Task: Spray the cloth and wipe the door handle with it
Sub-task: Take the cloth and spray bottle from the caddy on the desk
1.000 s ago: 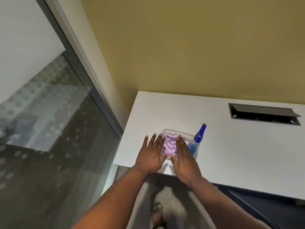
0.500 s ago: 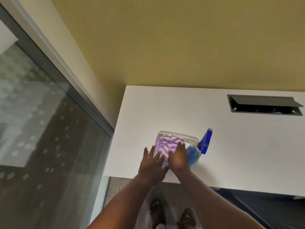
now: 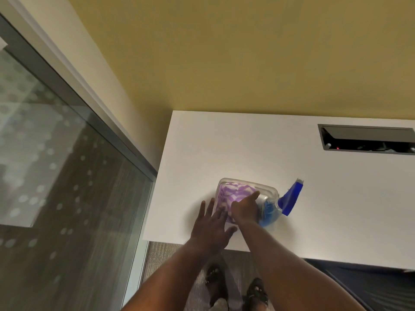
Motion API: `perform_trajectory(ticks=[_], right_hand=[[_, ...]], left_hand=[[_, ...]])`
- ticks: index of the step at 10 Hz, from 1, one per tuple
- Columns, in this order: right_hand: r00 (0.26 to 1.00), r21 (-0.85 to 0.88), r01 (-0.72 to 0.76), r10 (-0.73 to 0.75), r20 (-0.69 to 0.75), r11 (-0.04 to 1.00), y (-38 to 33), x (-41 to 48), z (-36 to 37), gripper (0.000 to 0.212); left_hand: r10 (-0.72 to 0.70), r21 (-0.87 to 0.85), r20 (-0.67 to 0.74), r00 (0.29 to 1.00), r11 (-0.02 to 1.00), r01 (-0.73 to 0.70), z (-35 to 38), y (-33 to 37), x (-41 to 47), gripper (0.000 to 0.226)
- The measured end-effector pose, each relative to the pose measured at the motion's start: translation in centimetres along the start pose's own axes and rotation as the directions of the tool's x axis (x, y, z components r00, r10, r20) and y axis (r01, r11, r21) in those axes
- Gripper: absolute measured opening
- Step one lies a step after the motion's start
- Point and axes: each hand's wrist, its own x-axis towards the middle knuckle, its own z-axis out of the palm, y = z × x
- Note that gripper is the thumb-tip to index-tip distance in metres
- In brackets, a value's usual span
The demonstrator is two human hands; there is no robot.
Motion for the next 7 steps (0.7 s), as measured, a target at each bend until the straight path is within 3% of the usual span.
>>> perform_trajectory(ticks=[1,2,3,4,5,6,7], right_hand=[[0.998,0.124,0.052,-0.048,-0.040,0.991,-0.6,-1.2,-0.6,0.064],[0.998,0.134,-0.012,0.019,-0.055,0.991,-1.2,-2.5,-1.5,0.063],[0.991,0.070,0.109,-0.103,-0.086,0.992,-1.6,-3.8,-2.3,0.073],[0.977,0.181,0.210,-0.199,-0.081,0.961,-1.2,-4.7,-3.2,0.058],[0.944,0.283,0.331,-0.314,-0.105,0.900,-1.0,-5.7,-4.2,0.051],[0.921,0.376,0.387,-0.375,-0.107,0.842,-1.7,-6.7,-5.6,0.059],[0.907,0.490,0.399,-0.414,-0.083,0.775,-2.7,-7.5,-7.9,0.056]], left_hand=[[-0.002,-0.010,0.029,1.000,1.000,0.003,-0.4,0.0,0.0,0.091],[-0.014,-0.033,0.022,1.000,0.999,0.015,-1.4,0.1,0.2,0.075],[0.015,-0.022,-0.141,0.990,1.000,-0.018,-2.6,0.1,0.1,0.049],[-0.069,-0.102,-0.322,0.944,0.994,0.038,-4.4,0.0,0.4,0.042],[-0.345,-0.509,-0.317,0.883,0.848,0.148,-7.5,0.4,0.8,0.052],[-0.458,-0.788,-0.150,0.876,0.591,0.174,-10.3,0.7,1.5,0.083],[-0.451,-0.958,0.030,0.892,0.242,0.155,-13.0,1.1,1.9,0.100]])
